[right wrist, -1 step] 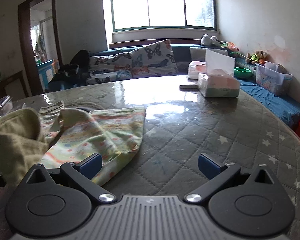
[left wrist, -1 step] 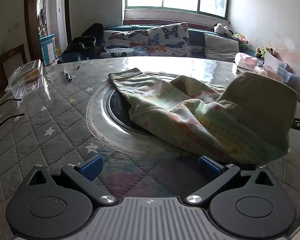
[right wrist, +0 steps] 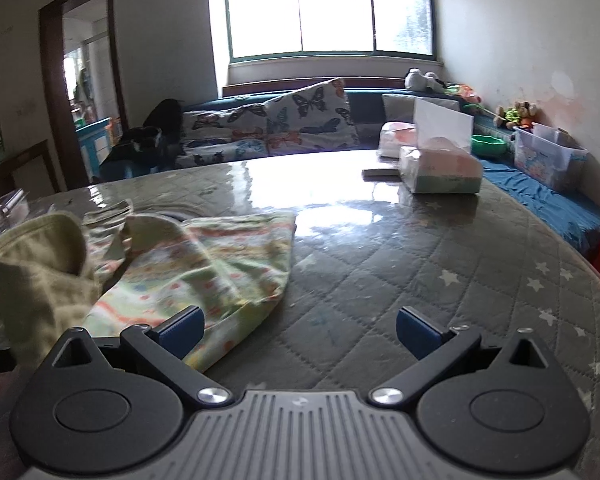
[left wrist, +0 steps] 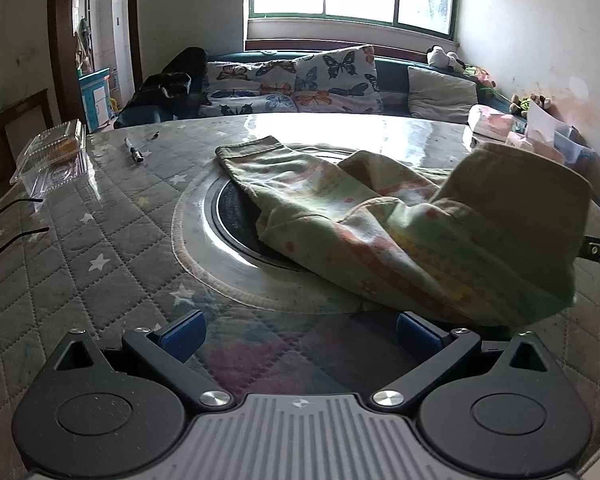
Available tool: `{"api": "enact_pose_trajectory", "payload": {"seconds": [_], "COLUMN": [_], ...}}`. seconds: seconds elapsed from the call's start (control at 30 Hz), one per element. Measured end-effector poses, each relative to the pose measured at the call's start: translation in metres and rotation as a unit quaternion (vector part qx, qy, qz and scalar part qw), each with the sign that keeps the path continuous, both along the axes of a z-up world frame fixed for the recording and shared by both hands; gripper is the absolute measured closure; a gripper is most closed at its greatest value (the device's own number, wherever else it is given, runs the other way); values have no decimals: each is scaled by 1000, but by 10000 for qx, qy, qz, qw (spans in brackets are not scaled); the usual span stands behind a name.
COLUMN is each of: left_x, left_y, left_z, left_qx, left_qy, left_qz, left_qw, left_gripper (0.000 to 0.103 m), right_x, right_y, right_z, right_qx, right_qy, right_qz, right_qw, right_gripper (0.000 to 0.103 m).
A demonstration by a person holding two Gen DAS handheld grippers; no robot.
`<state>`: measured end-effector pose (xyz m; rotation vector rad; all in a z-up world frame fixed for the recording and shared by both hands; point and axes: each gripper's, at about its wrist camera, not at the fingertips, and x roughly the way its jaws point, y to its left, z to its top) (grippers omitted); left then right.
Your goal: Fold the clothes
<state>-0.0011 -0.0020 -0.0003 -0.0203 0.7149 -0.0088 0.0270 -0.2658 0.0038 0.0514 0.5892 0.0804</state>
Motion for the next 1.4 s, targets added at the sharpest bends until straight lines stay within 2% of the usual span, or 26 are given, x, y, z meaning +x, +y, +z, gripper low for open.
{"api": "enact_pose_trajectory", "payload": {"seconds": [0.13,0.2,0.33,0.47,0.6,0.7,0.83,0.93,1.0,1.17,1.3,1.4], "left_x": [-3,-5,-9,-13,-13,-15,-15,-14,-13,-3,19,43], "left_y": [-5,-8,-16,-11,-5,4,14,19,18,-4,-26,-34], "left_z": [-1,0,-2,1,1,4,9,12,17,33,33,21], "left_qx": [18,24,41,2,-24,-30,-25,-58,-154,-424,-310,-61], "left_qy": [-37,-16,55,29,35,-15,-59,-87,-157,-329,-344,-182], "left_qz": [-16,-63,-152,-111,7,124,287,396,390,-25,-217,-68], "left_qw": [10000,10000,9999,9999,10000,9999,9996,9992,9990,9986,9987,9998], "left_gripper": [0,0,0,0,0,0,0,0,0,0,0,1], "right_x": [-1,-20,-21,-22,-17,-14,-5,-7,-9,-13,-7,-6], "right_y": [4,15,12,13,39,73,106,112,111,112,110,109], "right_z": [-3,-7,1,12,17,8,-20,-34,-37,-36,-36,-34], "right_qx": [-230,-407,-177,204,381,-77,-453,-759,-696,-740,-711,-704], "right_qy": [3,-179,7,-377,-385,-221,354,674,686,709,737,743], "right_qz": [141,286,315,391,1164,1773,2274,2208,2203,2253,2268,2280], "right_qw": [9996,9986,9993,9983,9917,9839,9721,9700,9705,9689,9685,9683], "right_gripper": [0,0,0,0,0,0,0,0,0,0,0,0]}}
